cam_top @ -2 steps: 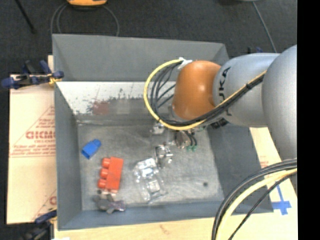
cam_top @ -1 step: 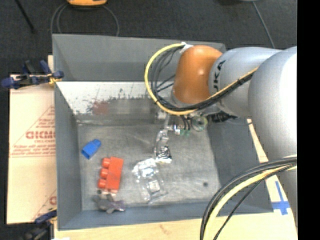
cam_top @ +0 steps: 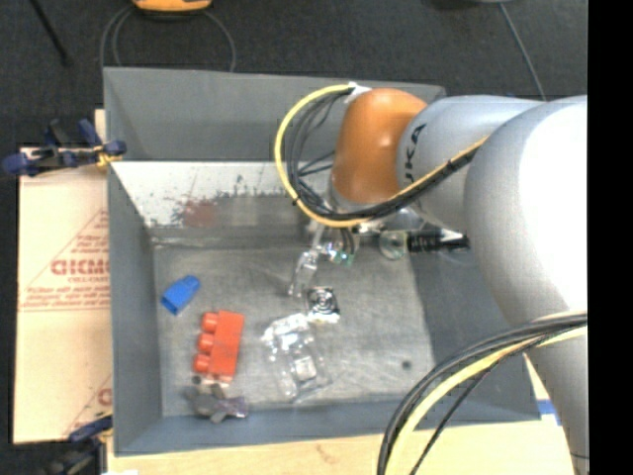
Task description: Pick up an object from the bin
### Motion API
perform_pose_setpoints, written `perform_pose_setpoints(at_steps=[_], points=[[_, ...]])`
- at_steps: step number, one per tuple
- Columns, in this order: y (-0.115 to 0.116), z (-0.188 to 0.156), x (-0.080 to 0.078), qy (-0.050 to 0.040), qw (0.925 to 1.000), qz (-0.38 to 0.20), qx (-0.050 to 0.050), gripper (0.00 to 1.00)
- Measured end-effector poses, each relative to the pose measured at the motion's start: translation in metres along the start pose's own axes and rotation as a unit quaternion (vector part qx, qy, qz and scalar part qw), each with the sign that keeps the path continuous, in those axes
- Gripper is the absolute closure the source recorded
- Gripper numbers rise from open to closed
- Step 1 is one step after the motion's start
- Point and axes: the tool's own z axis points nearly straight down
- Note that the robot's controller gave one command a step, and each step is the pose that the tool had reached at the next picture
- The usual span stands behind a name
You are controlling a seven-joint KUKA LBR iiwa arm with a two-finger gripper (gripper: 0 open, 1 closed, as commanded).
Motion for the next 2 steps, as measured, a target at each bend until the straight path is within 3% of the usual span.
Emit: perform_pose_setpoints(at_steps=[1,2], points=[[0.028,0.008,-0.002,0.0012,0.9986,0.052,0.010,0.00],[0.040,0.001,0.002,0.0020,0.9999,0.009,0.004,0.00]])
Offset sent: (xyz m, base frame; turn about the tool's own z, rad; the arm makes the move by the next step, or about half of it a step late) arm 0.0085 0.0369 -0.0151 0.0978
